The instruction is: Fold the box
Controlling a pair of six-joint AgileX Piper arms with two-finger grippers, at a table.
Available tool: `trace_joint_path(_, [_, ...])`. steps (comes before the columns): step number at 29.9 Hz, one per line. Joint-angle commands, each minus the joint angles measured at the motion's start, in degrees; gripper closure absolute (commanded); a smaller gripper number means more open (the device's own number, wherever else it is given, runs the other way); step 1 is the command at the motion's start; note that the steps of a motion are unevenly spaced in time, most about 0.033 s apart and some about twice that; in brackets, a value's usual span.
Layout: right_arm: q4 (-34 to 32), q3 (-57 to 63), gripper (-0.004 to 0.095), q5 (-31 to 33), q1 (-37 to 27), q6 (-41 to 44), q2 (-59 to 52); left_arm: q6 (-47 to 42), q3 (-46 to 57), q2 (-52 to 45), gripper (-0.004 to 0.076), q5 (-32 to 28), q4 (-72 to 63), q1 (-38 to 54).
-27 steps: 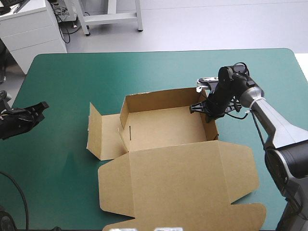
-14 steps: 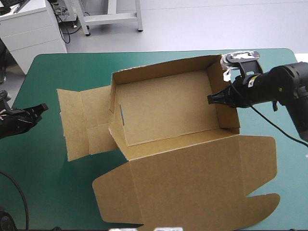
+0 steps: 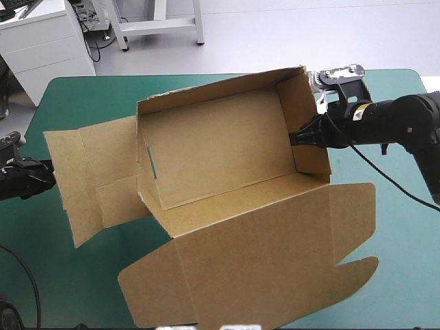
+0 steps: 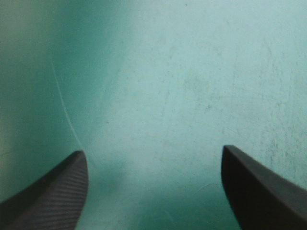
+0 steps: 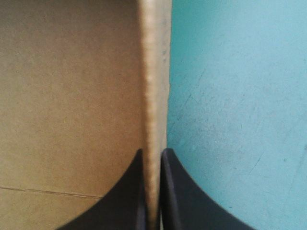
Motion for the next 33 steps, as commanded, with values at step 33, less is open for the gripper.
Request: trace_joint_path(33, [3.9,-1.5,0.0931,-12.5,-2.1,-0.4,6.6,15.4,-1.6,-1.2,0.0085,19.8,-33.6,-18.3])
